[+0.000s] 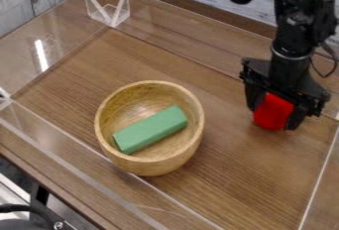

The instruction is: Move the red fruit to the left

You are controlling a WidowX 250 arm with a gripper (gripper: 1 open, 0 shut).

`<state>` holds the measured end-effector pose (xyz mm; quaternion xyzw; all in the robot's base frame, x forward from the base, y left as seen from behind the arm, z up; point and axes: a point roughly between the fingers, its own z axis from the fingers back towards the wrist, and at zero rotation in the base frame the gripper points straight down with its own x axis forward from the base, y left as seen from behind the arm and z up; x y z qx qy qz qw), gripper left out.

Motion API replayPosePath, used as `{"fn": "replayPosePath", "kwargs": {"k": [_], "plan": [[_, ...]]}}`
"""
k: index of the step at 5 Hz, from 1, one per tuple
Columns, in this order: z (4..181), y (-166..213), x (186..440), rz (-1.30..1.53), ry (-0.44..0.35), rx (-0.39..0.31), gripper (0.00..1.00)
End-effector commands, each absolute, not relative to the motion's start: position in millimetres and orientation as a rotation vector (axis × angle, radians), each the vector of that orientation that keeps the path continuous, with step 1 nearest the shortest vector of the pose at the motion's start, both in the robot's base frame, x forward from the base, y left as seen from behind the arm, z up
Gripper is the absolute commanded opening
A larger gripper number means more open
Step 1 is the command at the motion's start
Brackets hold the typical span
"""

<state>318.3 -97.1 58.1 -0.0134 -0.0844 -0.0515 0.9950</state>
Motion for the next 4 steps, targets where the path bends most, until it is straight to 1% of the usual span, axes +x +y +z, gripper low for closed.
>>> {"fn": "replayPosePath", "kwargs": {"k": [1, 2, 3, 4], "plan": [[80.2, -103, 318, -0.165, -0.235, -0.054, 1.0], [82.9, -110, 314, -0.231, -0.242, -0.063, 1.0], [81.7, -123, 313, -0.298, -0.246, -0.073, 1.0], [76.0, -130, 320, -0.345, -0.253, -0.075, 1.0]]}}
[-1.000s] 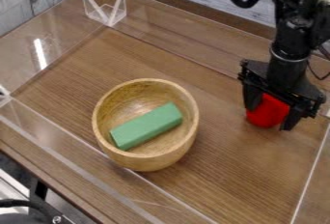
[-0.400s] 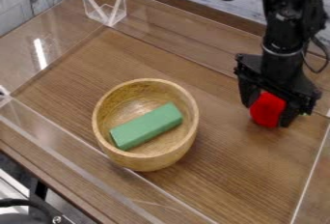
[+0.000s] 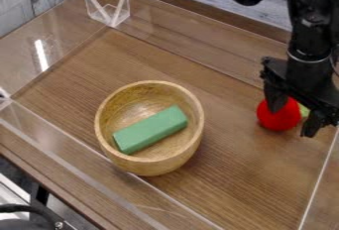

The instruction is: Move the red fruit to the left

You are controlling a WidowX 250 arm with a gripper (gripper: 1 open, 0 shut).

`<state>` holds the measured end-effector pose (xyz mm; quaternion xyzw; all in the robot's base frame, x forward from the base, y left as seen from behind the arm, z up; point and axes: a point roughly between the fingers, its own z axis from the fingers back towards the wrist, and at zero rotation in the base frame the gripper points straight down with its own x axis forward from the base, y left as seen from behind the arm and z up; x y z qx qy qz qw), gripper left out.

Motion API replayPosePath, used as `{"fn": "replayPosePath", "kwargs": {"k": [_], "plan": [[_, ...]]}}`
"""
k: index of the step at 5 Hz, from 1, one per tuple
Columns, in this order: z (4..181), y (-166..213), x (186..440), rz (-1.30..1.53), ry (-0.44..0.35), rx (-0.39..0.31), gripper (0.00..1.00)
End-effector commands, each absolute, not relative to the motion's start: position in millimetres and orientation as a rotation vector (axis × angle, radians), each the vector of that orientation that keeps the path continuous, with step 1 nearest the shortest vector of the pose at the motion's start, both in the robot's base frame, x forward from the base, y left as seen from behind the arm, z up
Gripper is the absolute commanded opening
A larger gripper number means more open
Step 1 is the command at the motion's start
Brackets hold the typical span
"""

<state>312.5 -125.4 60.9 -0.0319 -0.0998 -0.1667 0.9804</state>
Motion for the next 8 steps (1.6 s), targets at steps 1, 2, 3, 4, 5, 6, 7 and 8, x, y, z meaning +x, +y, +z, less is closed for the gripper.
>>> {"fn": "replayPosePath", "kwargs": {"k": [1, 2, 3, 4, 5, 6, 7, 8], "plan": [[64.5, -128, 327, -0.309, -0.25, -0.06, 1.0], [62.1, -127, 331, -0.27, -0.259, -0.044, 1.0], [60.4, -127, 332, -0.241, -0.265, -0.036, 1.0], [69.8, -124, 334, -0.225, -0.267, -0.031, 1.0], [79.0, -122, 336, -0.209, -0.271, -0.028, 1.0], [84.6, -123, 340, -0.195, -0.268, -0.027, 0.0], [102.7, -117, 341, -0.163, -0.299, -0.022, 0.0], [127.0, -107, 341, -0.125, -0.34, -0.011, 0.0]]}}
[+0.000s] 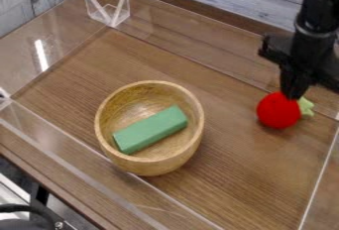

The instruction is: Move the red fruit to the left

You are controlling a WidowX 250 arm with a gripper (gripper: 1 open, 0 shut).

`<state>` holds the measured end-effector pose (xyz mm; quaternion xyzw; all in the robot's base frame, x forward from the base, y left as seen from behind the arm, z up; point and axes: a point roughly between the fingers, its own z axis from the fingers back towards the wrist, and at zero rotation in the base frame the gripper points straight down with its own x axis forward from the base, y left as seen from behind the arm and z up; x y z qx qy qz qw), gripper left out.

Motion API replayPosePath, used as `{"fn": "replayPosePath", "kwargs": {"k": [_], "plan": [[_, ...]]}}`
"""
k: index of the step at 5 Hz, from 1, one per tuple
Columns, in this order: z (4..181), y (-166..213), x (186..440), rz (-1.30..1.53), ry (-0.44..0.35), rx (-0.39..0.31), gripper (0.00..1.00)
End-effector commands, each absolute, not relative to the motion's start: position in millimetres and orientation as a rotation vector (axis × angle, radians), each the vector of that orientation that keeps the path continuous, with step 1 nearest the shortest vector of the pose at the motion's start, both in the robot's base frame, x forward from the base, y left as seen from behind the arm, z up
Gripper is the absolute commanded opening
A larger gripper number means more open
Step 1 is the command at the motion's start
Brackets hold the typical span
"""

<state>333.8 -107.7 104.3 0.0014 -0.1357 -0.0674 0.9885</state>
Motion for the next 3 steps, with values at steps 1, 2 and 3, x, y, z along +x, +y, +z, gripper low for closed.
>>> {"fn": "replayPosePath", "kwargs": {"k": [1, 2, 3], "plan": [[154.8, -93, 333, -0.097, -0.376, -0.001, 0.0], [139.6, -103, 328, -0.157, -0.361, -0.022, 1.0], [123.5, -101, 330, -0.224, -0.34, -0.043, 1.0]]}}
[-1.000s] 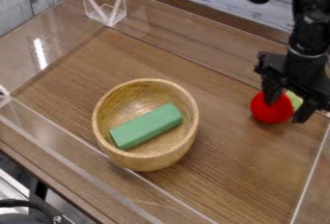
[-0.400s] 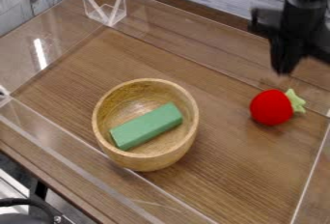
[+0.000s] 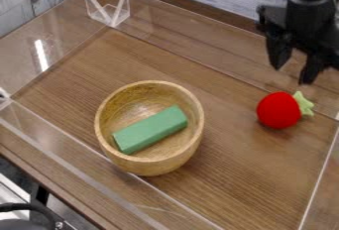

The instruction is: Move the red fruit to the left

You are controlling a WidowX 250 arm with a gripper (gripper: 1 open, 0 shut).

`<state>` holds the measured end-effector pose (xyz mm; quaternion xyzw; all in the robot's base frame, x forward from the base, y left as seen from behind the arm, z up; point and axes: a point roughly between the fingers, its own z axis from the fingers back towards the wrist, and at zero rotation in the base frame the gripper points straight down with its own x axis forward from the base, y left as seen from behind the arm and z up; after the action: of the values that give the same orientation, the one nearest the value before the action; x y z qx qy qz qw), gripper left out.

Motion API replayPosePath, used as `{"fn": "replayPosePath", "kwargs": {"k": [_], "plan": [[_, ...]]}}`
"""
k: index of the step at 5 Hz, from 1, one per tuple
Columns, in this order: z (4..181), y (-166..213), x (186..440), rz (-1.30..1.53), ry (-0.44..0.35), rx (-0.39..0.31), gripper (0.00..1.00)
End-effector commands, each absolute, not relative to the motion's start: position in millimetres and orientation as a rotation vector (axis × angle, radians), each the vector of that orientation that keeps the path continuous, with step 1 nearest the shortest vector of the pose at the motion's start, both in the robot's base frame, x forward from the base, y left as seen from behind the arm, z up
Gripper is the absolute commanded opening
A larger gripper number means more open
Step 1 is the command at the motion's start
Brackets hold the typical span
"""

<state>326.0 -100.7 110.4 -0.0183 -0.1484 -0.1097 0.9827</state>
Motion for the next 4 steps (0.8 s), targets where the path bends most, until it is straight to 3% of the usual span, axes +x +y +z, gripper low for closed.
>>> {"fn": "replayPosePath", "kwargs": {"k": [1, 3, 4], "plan": [[111.6, -97, 330, -0.266, -0.323, -0.054, 1.0], [79.6, -117, 334, -0.321, -0.282, -0.068, 1.0], [75.3, -116, 332, -0.341, -0.27, -0.071, 0.0]]}}
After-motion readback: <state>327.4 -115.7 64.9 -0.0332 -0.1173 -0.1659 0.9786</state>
